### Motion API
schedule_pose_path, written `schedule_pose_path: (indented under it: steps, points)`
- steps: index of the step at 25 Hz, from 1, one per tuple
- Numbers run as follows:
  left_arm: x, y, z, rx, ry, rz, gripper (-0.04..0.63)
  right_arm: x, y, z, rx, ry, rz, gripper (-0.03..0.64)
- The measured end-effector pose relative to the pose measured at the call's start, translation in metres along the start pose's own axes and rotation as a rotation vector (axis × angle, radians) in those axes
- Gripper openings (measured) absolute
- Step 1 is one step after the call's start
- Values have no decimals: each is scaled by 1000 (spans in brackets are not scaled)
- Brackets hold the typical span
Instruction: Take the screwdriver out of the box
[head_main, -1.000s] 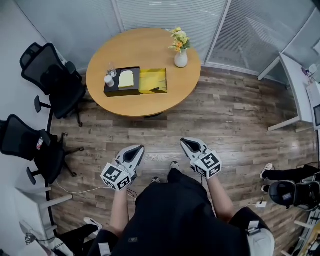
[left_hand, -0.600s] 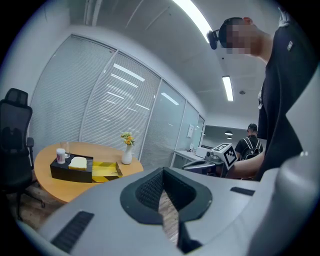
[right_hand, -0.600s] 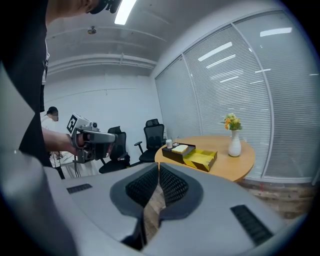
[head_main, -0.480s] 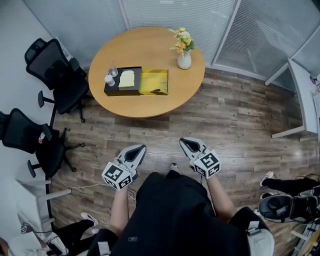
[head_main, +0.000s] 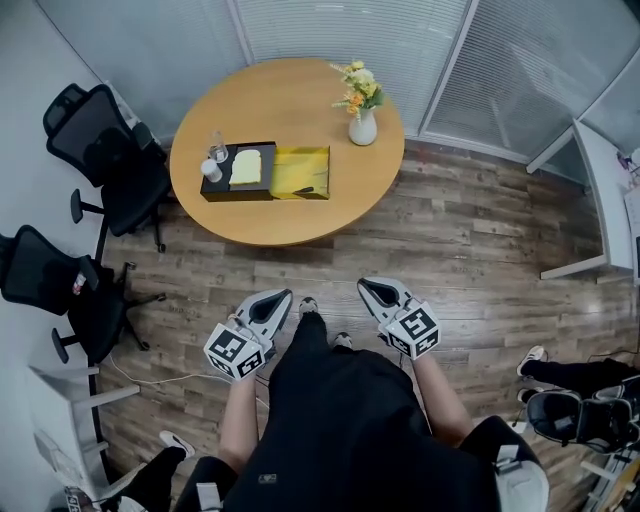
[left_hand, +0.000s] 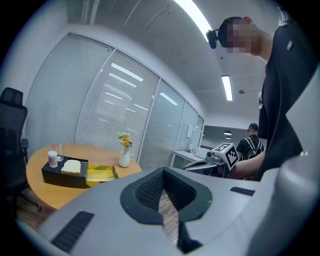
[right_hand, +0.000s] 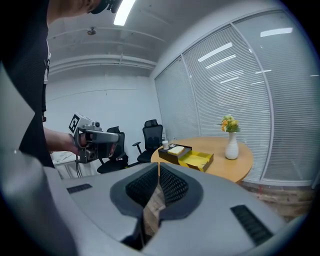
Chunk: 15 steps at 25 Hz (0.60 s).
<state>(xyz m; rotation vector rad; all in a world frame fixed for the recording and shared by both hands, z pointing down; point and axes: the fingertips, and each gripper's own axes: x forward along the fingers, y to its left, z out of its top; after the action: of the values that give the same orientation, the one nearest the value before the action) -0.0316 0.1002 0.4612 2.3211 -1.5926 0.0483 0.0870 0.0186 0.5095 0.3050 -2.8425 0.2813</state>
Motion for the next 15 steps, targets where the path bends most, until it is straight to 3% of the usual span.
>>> schedule_pose_path:
  steps: [8, 15]
  points:
    - [30, 24, 0, -8, 8, -41, 6, 14, -26, -12, 14, 42, -36, 9]
    - [48, 77, 15, -23, 20, -67, 6, 57, -49, 5, 9, 61, -54, 8]
